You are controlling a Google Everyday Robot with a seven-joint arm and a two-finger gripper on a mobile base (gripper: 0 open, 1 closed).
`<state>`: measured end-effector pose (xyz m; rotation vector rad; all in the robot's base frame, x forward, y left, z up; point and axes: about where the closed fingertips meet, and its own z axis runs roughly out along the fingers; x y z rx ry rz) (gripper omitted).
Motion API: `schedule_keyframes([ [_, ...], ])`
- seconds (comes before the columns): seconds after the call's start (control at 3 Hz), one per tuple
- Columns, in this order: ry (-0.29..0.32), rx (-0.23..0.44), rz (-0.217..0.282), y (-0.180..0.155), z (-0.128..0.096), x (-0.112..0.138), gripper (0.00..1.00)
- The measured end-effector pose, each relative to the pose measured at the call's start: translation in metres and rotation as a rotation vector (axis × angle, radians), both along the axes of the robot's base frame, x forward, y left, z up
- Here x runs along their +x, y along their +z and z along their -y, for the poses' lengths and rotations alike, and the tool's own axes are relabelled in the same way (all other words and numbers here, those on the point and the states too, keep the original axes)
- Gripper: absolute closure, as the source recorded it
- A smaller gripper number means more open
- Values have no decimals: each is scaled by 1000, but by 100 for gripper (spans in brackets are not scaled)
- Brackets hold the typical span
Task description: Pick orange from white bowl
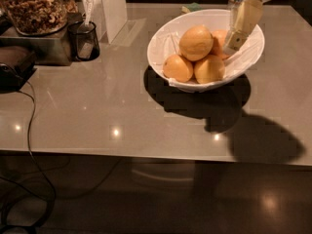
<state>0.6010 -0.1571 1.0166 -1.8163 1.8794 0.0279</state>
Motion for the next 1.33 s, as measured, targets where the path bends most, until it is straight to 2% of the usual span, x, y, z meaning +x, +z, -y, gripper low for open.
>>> schedule_keyframes([
  [0.67, 1, 6, 12, 1, -3, 3, 0],
  [1.33, 63, 95, -120, -59, -41, 39, 0],
])
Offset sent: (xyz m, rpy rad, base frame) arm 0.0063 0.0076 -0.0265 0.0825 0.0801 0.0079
